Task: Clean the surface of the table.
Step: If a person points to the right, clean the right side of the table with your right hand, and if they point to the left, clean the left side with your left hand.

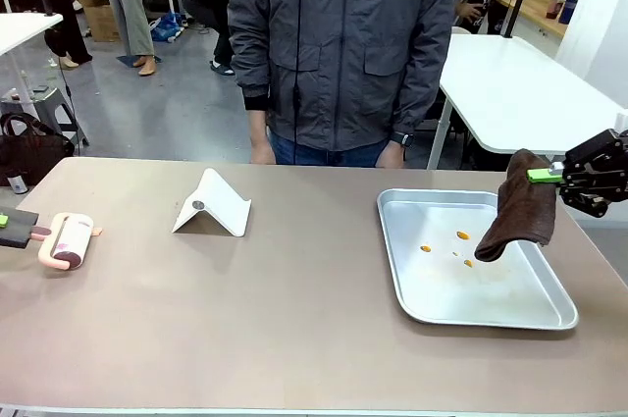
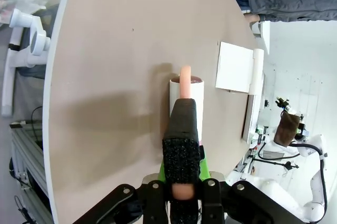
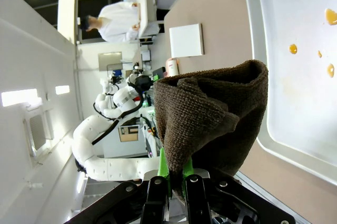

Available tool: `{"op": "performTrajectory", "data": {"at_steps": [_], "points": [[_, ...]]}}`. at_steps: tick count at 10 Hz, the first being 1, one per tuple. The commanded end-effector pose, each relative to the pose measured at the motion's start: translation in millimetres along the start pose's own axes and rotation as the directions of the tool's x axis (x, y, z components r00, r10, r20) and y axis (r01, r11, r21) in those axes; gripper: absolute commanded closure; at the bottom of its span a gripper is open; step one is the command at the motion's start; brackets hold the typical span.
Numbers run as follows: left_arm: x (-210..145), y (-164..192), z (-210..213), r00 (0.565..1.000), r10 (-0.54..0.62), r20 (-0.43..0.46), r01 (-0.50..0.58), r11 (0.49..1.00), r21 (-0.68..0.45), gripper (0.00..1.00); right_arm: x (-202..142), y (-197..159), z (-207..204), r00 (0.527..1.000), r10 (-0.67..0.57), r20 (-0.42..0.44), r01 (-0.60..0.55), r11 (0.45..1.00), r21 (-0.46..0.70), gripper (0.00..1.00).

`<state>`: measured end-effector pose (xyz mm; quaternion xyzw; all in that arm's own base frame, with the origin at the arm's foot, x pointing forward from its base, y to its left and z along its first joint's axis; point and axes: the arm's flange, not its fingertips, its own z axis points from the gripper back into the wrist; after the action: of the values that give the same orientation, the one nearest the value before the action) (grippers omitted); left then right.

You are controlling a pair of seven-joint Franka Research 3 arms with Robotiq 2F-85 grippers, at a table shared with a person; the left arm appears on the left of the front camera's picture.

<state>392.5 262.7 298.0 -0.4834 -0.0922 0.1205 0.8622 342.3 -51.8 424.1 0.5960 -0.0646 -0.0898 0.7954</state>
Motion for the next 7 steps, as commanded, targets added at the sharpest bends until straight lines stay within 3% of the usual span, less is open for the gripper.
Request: {"op": "performTrajectory", "data": {"at_steps": [1, 7], "points": [[-8.3, 3.8, -17.3, 0.999, 0.021, -0.028, -0.020, 0.998, 0.052, 0.78, -1.6, 6.5, -0.3, 1.000, -0.014, 0.002, 0.014, 1.000, 0.017, 1.00], [-1.6, -28.7, -55.3, 0.990, -0.033, -0.137, 0.036, 0.999, 0.016, 0.78, -1.6, 6.5, -0.3, 1.000, -0.014, 0.002, 0.014, 1.000, 0.017, 1.00]]}}
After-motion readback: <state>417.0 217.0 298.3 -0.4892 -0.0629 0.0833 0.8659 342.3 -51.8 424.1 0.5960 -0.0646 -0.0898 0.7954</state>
